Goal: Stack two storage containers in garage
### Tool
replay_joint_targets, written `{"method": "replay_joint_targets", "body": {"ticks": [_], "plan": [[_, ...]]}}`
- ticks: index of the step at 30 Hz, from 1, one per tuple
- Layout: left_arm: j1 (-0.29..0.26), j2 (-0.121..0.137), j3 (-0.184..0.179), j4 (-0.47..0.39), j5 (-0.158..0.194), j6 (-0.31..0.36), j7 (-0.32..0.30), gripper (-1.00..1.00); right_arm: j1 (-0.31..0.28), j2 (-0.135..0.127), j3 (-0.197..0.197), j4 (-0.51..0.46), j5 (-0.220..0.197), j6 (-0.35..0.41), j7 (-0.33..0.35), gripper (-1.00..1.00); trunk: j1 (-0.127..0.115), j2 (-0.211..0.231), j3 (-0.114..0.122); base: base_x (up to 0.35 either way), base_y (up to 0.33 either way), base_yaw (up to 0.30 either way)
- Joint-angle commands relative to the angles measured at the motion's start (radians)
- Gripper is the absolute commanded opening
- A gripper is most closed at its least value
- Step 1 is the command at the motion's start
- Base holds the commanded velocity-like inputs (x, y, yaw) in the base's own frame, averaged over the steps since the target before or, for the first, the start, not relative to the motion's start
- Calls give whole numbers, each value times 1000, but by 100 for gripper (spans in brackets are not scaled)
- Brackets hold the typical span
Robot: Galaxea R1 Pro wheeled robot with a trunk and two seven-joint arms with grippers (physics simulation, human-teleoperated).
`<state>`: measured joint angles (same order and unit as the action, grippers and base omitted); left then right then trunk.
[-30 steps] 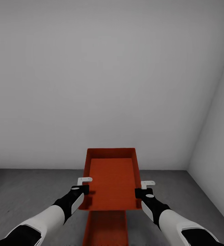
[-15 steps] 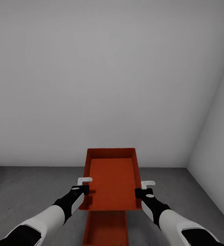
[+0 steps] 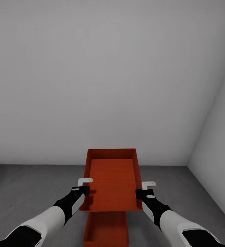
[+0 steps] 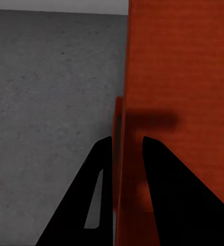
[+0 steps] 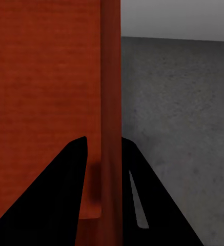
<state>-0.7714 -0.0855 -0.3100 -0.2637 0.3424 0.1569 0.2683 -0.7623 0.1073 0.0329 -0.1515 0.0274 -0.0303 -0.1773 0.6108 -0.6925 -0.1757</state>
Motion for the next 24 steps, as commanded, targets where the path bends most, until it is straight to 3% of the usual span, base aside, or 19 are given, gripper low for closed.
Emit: {"method": "replay_joint_targets", "body": {"ticks": [1, 24], "plan": [[-2, 56, 58, -5, -23, -17, 19, -100, 0, 0, 4, 3, -9, -2, 9, -100, 0, -2, -3, 0, 0, 0], [-2, 58, 58, -5, -23, -17, 19, -100, 0, 0, 4, 3, -9, -2, 9, -100, 0, -2, -40, 0, 0, 0]]}}
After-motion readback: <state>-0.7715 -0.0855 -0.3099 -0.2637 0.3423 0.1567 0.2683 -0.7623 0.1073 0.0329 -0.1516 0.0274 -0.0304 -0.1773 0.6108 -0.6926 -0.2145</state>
